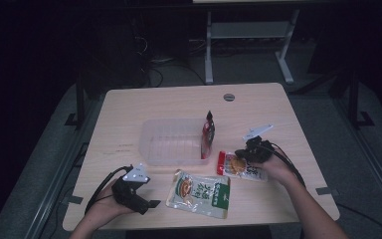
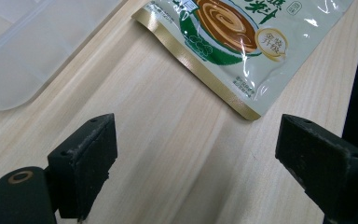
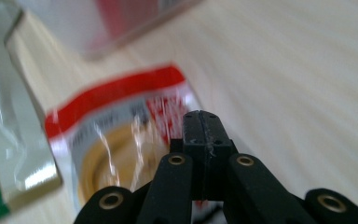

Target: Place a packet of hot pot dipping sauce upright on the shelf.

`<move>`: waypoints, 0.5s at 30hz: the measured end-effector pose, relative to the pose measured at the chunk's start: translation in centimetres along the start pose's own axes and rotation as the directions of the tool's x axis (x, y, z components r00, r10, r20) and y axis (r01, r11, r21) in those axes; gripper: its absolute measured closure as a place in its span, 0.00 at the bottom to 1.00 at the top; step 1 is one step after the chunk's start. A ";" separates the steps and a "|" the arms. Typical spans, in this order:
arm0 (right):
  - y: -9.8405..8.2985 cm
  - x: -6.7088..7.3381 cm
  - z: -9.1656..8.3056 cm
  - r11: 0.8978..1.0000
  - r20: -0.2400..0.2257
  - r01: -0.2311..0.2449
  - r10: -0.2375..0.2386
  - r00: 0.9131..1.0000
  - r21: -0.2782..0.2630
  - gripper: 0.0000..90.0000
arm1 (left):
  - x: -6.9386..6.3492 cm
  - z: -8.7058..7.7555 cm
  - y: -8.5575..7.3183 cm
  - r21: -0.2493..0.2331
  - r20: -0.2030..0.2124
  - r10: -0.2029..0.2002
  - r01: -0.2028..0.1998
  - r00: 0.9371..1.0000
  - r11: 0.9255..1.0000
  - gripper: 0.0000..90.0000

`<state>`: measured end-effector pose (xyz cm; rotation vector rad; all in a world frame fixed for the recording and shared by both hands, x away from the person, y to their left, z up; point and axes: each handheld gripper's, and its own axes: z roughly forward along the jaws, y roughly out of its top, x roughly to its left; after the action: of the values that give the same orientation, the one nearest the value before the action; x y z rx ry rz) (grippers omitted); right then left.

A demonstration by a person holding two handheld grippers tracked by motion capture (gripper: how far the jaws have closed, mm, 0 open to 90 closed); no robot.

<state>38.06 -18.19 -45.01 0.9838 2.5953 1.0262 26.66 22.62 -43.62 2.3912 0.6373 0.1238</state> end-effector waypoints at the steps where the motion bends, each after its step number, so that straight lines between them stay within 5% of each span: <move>1: 0.5 0.1 0.3 1.000 0.002 -0.002 0.002 1.000 -0.007 1.00 | -0.1 0.0 0.0 -0.002 0.001 -0.009 0.009 1.000 1.000 0.14; 3: 1.3 0.1 1.1 1.000 -0.009 -0.005 0.005 1.000 -0.025 1.00 | -0.1 0.0 0.0 0.001 -0.001 -0.001 0.001 1.000 1.000 0.14; 9: 2.5 0.9 3.5 0.999 -0.040 0.020 -0.019 0.999 0.033 1.00 | -0.2 0.1 0.0 -0.005 0.005 0.003 -0.003 1.000 1.000 0.14; 15: 2.2 1.7 3.3 0.998 -0.117 0.043 -0.038 0.992 0.042 1.00 | -0.4 0.1 0.2 -0.003 0.007 0.014 -0.014 1.000 1.000 0.14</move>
<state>39.23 -14.11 -45.91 0.9028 2.7313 1.0500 26.43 22.23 -43.57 2.3922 0.6166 0.1225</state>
